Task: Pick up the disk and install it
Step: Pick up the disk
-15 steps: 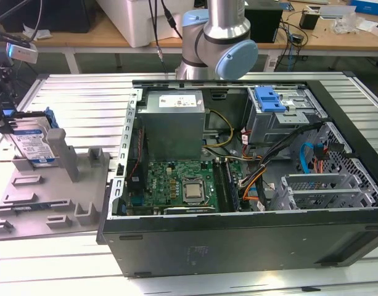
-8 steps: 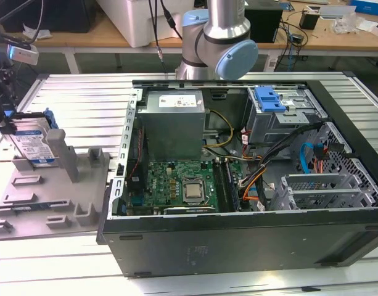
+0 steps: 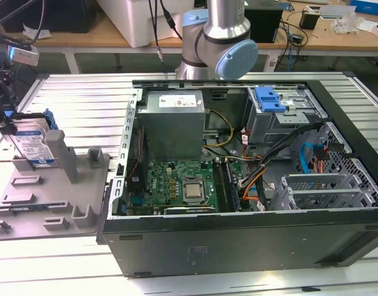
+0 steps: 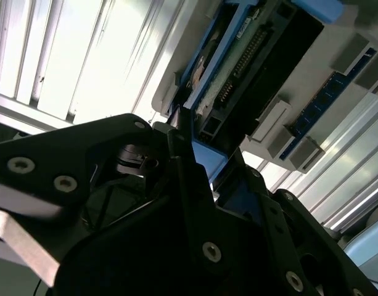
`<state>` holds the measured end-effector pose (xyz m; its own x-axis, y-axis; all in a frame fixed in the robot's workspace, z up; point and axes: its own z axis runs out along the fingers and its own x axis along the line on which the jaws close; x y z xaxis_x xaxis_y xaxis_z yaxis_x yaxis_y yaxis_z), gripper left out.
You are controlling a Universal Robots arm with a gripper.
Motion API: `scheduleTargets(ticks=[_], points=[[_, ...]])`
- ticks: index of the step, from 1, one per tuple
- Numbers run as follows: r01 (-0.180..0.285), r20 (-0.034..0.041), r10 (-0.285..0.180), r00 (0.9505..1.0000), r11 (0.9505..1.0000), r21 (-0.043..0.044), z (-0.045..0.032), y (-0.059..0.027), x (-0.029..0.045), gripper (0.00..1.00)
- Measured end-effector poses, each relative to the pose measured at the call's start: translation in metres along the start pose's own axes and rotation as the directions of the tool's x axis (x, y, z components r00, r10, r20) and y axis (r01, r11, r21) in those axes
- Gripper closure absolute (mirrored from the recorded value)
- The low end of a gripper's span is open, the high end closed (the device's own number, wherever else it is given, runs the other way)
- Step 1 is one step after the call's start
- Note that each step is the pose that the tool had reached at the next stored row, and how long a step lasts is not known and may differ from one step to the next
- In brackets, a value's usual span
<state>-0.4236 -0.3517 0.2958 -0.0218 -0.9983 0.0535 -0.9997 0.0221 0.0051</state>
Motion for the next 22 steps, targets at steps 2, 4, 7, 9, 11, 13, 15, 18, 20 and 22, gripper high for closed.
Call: scheduleTargets(ticks=[2,4,7,9,11,13,15,18,20,22], points=[[0.0,0.0002,0.0,1.0,1.0,0.0004,0.0002,0.0,0.0,0.63],[0.0,0.0002,0.0,1.0,1.0,0.0003,0.0002,0.0,0.0,0.63],[0.0,0.0003,0.0,1.0,1.0,0.0005,0.0,0.0,0.0,0.63],[0.0,0.0004,0.0,1.0,1.0,0.0005,-0.0047,0.0,0.0002,0.63],[0.0,0.0002,0.0,1.0,1.0,0.0004,-0.0118,0.0001,0.0006,0.63],[0.0,0.0001,0.0,1.0,1.0,0.0003,-0.0171,0.0001,0.0009,0.63],[0.0,0.0002,0.0,1.0,1.0,0.0003,-0.0248,0.0001,0.0013,0.63],[0.0,0.0001,0.0,1.0,1.0,0.0003,-0.0331,0.0002,0.0017,0.63],[0.0,-0.0002,0.0,1.0,1.0,0.0002,-0.0396,0.0002,0.0021,0.63],[0.0,-0.0002,0.0,1.0,1.0,0.0003,-0.0439,0.0002,0.0023,0.63]])
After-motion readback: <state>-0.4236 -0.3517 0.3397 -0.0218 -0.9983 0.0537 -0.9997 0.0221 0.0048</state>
